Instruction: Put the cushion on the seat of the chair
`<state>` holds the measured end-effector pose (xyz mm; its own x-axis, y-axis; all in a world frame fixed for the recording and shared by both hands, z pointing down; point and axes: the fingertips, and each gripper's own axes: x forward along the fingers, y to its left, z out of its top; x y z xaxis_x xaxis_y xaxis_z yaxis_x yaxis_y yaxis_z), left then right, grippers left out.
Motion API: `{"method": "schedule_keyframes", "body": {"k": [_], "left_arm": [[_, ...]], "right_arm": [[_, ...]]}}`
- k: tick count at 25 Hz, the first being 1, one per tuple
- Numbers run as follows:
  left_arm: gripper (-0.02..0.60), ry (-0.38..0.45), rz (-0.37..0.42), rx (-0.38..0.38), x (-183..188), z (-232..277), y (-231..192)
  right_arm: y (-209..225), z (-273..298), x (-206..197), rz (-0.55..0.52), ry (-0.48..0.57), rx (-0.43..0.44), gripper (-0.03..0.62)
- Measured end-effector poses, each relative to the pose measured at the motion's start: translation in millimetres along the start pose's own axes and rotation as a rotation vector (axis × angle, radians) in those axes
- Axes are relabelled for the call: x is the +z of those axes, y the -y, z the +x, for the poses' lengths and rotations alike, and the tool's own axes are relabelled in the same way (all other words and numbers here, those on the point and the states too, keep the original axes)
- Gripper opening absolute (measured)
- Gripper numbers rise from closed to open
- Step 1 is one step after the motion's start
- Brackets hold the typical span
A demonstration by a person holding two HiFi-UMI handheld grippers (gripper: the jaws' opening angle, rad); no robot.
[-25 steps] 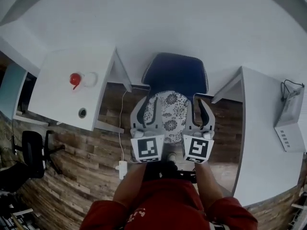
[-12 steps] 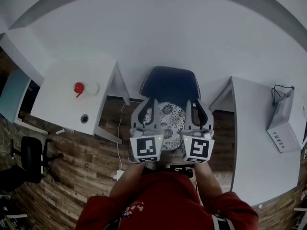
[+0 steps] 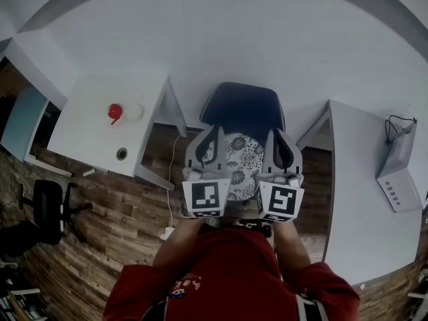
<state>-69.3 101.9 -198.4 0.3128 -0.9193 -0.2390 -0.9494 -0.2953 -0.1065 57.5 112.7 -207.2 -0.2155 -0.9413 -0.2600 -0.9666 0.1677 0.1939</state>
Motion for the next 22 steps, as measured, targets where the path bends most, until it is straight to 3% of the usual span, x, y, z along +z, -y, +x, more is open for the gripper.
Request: {"method": "schedule_keyframes", "body": {"k": [22], "left_arm": [[0.028,-0.003,-0.010,0.006,-4.5,6.9,2.2]], "right_arm": [[7.4,4.5,-9.2,-0.033,-0.027,-0.014,0.028]]}}
